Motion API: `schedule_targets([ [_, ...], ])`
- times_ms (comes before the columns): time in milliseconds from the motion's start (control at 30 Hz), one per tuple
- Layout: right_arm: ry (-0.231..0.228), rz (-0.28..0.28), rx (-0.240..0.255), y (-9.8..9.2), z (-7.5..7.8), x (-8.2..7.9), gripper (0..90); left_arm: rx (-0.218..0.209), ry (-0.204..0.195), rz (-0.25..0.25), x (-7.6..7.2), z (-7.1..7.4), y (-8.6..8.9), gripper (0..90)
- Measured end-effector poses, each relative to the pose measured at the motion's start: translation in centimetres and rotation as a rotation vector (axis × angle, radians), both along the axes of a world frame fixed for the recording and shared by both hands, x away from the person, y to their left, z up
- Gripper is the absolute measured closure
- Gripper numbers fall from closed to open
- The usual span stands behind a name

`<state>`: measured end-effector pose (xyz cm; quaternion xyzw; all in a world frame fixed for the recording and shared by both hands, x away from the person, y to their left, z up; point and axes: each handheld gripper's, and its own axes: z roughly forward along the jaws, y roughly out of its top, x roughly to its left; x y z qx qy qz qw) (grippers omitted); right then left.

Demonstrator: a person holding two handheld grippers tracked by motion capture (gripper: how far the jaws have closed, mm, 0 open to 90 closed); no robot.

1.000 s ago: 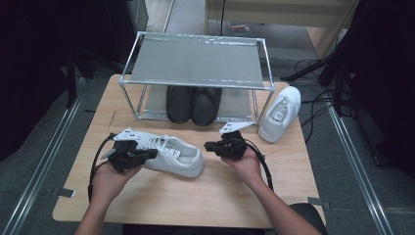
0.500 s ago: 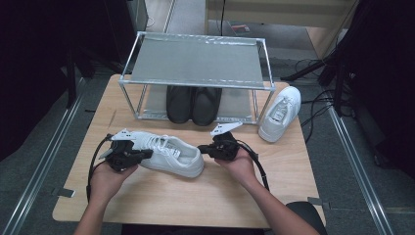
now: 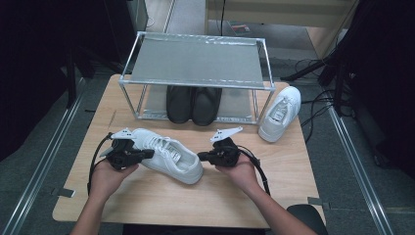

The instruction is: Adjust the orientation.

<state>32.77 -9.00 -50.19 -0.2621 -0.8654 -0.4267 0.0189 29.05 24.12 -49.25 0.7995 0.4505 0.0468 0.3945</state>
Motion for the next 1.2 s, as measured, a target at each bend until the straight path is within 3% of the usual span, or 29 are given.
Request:
schedule_targets([
  [100, 0.010, 0.007, 0.001, 0.1, 0.0, -0.7, 90.0, 0.028, -0.020, -0.023, 0.3, 0.1, -0.1, 89.0],
  [233, 0.004, 0.011, -0.002, 0.3, 0.0, -1.6, 90.0, 0.034, -0.013, -0.044, 0.7, 0.1, -0.1, 89.0],
  [733, 0.002, 0.036, -0.018, 0.7, 0.1, -4.4, 90.0, -0.008, -0.006, -0.086, 2.6, -0.2, -0.8, 89.2],
  [867, -0.002, 0.023, 0.002, 0.4, 0.2, -4.0, 90.0, -0.030, 0.006, -0.085, 2.5, 0.0, -0.4, 89.2],
  [1033, -0.007, -0.001, 0.009, 0.4, 0.2, -2.8, 90.0, -0.032, -0.015, -0.051, 2.2, 0.3, 0.2, 89.7],
  [1200, -0.003, -0.012, 0.005, 0.8, -0.1, -1.3, 90.0, -0.017, 0.015, -0.010, 2.0, -0.2, 0.8, 89.7],
])
